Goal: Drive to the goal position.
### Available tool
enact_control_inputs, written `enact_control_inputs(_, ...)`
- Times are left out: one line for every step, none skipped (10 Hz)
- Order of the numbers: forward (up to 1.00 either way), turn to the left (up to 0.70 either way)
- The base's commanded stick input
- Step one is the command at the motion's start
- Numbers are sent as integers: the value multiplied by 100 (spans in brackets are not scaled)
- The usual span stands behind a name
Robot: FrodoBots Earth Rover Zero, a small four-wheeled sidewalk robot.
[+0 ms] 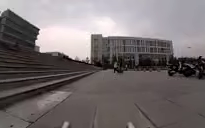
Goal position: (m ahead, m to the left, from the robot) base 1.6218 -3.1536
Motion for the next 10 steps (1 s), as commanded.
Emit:
enact_control_inputs(60,0)
enact_control_inputs(60,0)
enact_control_inputs(60,0)
enact_control_inputs(60,0)
enact_control_inputs(60,0)
enact_control_inputs(60,0)
enact_control_inputs(60,0)
enact_control_inputs(60,0)
enact_control_inputs(60,0)
enact_control_inputs(60,0)
